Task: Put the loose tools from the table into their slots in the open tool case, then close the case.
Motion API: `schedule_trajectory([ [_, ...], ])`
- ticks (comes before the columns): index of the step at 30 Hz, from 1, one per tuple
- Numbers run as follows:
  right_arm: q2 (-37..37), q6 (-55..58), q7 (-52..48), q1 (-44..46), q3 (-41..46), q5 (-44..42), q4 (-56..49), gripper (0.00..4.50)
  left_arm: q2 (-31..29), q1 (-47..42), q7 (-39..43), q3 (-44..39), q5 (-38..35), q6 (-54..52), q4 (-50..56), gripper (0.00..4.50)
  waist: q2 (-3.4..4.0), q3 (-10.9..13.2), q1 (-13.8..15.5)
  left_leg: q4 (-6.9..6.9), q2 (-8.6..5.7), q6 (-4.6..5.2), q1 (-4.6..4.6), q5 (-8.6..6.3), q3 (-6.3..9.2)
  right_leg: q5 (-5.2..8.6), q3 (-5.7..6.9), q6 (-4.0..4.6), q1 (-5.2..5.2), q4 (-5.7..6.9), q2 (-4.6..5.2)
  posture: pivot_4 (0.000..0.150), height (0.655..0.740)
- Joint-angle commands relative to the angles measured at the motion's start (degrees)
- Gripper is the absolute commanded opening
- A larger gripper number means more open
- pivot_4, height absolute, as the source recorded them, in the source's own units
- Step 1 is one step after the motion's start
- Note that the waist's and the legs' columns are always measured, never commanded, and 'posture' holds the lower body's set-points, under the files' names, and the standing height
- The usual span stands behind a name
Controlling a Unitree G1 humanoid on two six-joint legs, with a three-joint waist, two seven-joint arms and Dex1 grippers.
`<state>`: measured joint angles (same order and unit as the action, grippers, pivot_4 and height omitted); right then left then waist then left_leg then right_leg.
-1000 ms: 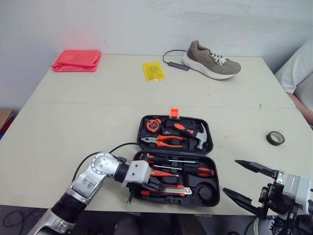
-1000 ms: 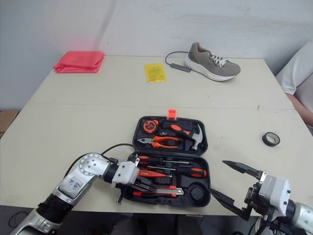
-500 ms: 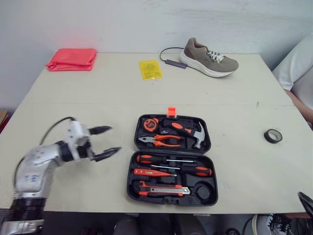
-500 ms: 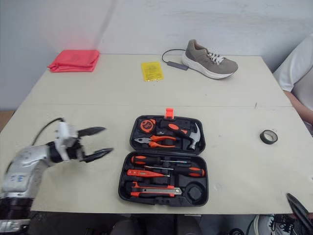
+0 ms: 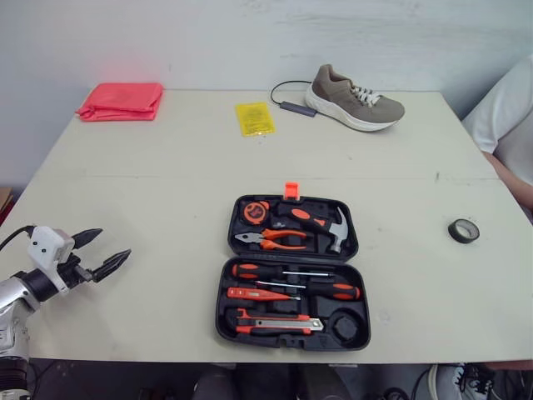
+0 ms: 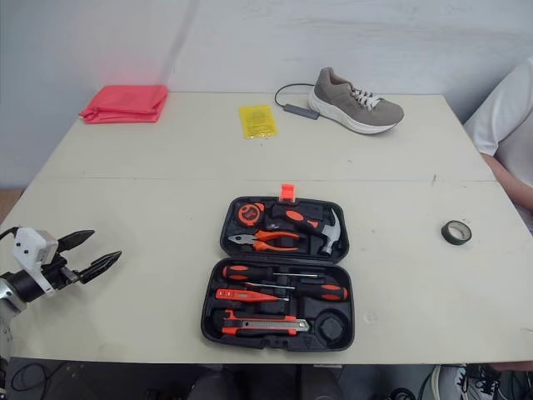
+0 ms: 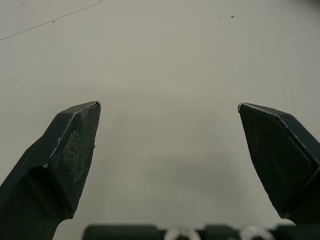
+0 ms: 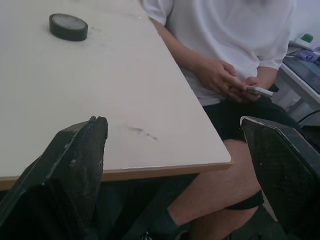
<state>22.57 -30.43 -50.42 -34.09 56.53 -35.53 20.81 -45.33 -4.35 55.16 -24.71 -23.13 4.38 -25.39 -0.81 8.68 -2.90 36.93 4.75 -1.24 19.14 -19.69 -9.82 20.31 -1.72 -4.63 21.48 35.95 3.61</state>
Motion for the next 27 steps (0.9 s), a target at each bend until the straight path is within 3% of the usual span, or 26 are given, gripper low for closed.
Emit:
schedule_trajectory([
  [1,2.91,0.4,1.07,1.54,0.31,-1.98,-3.89,4.5,0.99,-1.82,0.72,0.08,-2.57,-1.27,5.73,4.47,0.04,0.0,-0.2,-0.01,0.0,0.0,0.0,0.0,0.0,-0.02,0.0,-0.03,0.0,0.0,-0.01,0.15,0.74],
  [6,10.77,7.84,4.48,4.39,-2.07,0.9,-10.01,4.5,3.94,-5.29,1.42,4.27,-5.77,-7.44,16.2,4.47,0.13,0.02,-0.24,0.07,-0.03,0.02,0.02,0.03,-0.05,-0.07,-0.04,-0.13,-0.03,0.01,-0.09,0.15,0.74],
  [9,19.93,22.58,8.11,3.06,-5.16,5.09,-14.49,4.5,6.17,-8.05,0.93,8.43,-7.82,-12.29,24.38,4.47,0.14,0.03,-0.21,0.08,-0.06,0.33,0.04,0.21,-0.09,-0.09,-0.11,-0.18,-0.01,-0.02,-0.15,0.15,0.74],
  [12,30.42,36.3,6.75,5.93,-8.06,3.18,-19.84,4.5,9.18,-10.96,-0.21,12.4,-8.25,-14.36,30.76,4.47,0.13,0.07,-0.26,0.15,-0.07,0.37,0.09,0.23,-0.15,-0.17,-0.25,-0.33,0.0,-0.07,-0.19,0.15,0.74],
  [16,41.9,45.25,-1.37,9.22,-13.27,5.84,-19.11,4.5,12.66,-14.26,-0.08,18.27,-10.2,-19.16,36.76,4.47,0.01,0.14,-0.09,0.16,-0.03,0.33,0.1,0.29,-0.17,-0.31,-0.33,-0.58,-0.02,-0.24,-0.44,0.15,0.74],
  [22,51.03,49.21,-11.21,25.23,-28.87,8.74,-10.78,4.5,16.44,-18.67,0.87,23.35,-12.08,-23.66,38.06,4.47,-0.15,0.44,0.61,0.37,-0.01,0.23,0.17,0.37,-0.23,-0.34,-0.49,-0.65,0.0,-0.34,-1.13,0.15,0.74],
  [27,51.36,53.04,-15.78,41.49,-42.4,13.71,-2.38,4.5,18.26,-19.64,1.33,25.49,-12.18,-25.7,38.57,4.47,-0.06,0.61,0.62,0.5,0.08,0.23,0.17,0.39,-0.29,-0.35,-0.51,-0.67,0.05,-0.27,-1.12,0.15,0.74],
])
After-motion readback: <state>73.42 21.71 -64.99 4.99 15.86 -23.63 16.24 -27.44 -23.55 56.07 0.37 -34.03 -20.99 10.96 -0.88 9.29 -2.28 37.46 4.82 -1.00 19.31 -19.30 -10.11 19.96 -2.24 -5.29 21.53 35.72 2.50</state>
